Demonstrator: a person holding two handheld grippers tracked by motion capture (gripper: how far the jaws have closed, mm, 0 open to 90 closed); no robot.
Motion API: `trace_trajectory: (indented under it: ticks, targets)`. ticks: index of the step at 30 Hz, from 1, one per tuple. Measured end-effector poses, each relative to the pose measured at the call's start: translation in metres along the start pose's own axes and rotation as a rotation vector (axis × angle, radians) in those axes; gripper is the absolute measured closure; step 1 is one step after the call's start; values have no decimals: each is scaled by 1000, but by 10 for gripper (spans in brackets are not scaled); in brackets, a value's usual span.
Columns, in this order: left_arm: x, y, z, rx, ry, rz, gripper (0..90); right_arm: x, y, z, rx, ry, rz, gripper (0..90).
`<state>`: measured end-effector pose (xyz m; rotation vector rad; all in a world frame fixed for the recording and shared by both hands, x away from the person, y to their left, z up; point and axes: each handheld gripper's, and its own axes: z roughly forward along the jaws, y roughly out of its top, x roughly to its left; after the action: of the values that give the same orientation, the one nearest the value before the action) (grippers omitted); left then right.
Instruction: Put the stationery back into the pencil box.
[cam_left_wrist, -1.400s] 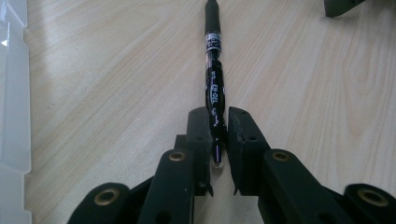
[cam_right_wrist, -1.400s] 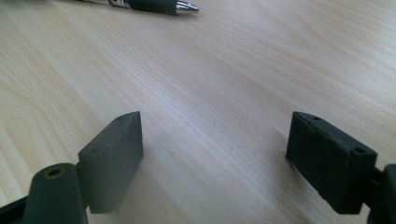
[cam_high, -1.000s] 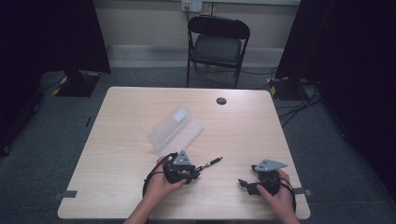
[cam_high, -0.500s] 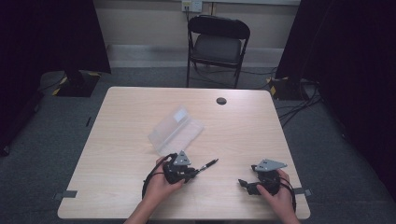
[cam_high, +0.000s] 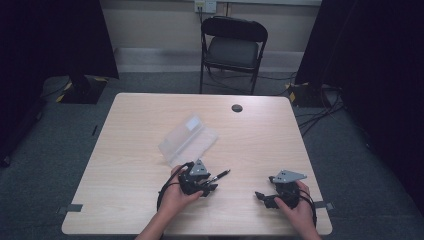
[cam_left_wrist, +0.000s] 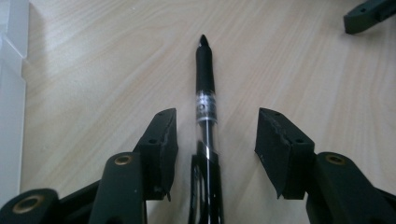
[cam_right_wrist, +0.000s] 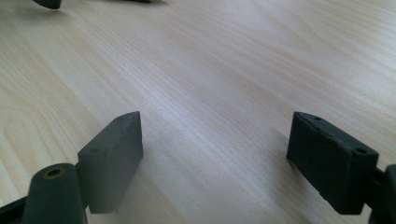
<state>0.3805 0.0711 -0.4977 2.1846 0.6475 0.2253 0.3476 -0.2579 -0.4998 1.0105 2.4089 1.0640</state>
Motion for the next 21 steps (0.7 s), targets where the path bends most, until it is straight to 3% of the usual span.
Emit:
trace_trajectory:
  ticks: [8,12,13,14,17,20,21]
  targets:
    - [2,3,5,-14,14,-6,547,0,0,0,-1,-1,-2,173]
    - [1,5,8,-9,17,13,572,0,0,0,-1,-1,-2,173]
    - [1,5,8,-8,30,22,597,0,0,0,-1,-1,-2,173]
    - [0,6,7,-3,26,10,688,0,0,0,-1,-1,-2,173]
    - [-1,8,5,20,19,-8,794,0,0,0,-2,1,-2,173]
    - [-2,9,4,36,26,-1,796,0,0,0,-2,0,-2,173]
    - [-3,10,4,41,11,-24,796,0,0,0,0,0,-2,173]
